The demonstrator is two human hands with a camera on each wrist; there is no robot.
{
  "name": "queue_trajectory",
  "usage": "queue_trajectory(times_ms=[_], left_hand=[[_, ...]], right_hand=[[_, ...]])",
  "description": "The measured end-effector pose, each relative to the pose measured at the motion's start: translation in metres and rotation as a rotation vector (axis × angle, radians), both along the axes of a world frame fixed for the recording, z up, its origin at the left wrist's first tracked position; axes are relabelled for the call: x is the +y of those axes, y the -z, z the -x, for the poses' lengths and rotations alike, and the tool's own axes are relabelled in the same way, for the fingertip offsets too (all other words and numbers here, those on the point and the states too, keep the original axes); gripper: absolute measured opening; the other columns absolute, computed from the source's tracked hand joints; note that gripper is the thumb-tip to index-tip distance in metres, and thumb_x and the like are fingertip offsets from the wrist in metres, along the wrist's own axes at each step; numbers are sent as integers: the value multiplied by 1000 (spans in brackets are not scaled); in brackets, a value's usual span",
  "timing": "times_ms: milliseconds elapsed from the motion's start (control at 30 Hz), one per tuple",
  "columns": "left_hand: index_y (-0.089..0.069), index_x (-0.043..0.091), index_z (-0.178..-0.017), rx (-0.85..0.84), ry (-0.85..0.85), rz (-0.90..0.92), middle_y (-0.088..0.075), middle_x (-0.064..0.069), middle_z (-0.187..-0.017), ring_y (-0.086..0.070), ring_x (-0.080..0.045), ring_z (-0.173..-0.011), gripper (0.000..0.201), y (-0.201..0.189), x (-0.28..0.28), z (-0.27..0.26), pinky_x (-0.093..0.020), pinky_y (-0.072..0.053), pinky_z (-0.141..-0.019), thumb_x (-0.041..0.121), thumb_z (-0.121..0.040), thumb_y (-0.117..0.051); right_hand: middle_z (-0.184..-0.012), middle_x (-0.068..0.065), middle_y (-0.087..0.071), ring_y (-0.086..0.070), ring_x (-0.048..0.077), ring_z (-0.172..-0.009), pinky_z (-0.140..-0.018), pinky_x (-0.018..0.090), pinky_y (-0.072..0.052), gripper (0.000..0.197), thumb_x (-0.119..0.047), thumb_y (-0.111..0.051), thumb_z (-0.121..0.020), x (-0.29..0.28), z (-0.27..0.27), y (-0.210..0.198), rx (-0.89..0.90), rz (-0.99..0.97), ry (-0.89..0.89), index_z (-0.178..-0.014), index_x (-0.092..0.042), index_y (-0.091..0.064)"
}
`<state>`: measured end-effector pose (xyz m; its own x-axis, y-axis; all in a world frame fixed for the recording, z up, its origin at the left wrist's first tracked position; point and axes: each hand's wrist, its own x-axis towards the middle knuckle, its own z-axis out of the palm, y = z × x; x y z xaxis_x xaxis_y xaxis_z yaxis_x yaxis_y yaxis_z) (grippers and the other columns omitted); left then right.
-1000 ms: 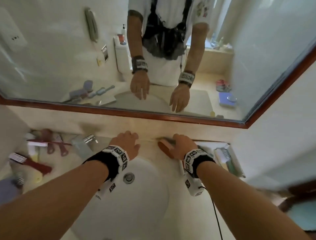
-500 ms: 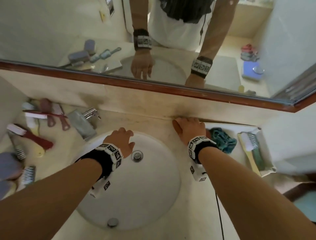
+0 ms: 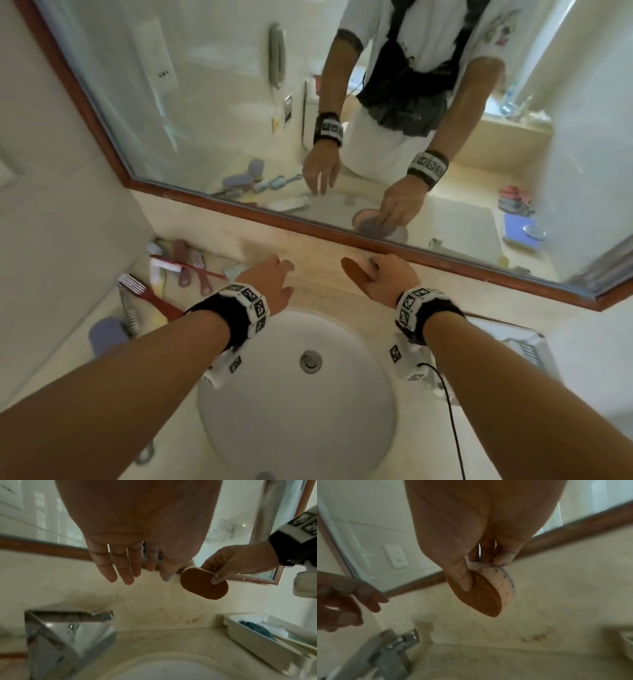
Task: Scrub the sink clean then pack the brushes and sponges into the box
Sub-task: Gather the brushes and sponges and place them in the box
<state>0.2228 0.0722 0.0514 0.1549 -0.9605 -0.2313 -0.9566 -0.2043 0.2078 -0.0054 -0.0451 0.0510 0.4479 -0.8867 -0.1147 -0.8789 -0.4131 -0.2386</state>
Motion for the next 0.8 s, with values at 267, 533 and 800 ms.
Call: queue_trajectory(times_ms=[267,533,800], left_hand=[[-43,26,-135,-29,-24,201,-40,-3,-139,-49,-27,-122,46,-93,37,-88,-42,-45,-98,40,-93,-54],[-44,27,-135,-46,-163,145,-44,-2,-137,-49,-27,-121,46,-100,113,-225,-41,-43,-100,41,-92,-52],[-39,26,-140,28,-334,23,-43,-6,-137,-48,-29,-124,57,-39,174,-310,-39,-43,-101,41,-89,-59]], right_hand=[[-86,-4,-59,-61,22,-78,-72,34,-50,28,-51,-57,-80,36,-91,-125,-185,221,-16,-92,-25,-57],[-97,6,-62,-61,28,-87,-76,37,-51,39,-36,-66,-71,104,-206,-144,-264,200,-6,-105,-17,-59],[-101,5,-62,-61,27,-90,-81,36,-51,40,-50,-53,-84,149,-320,-97,-153,16,-156,-107,-17,-55]])
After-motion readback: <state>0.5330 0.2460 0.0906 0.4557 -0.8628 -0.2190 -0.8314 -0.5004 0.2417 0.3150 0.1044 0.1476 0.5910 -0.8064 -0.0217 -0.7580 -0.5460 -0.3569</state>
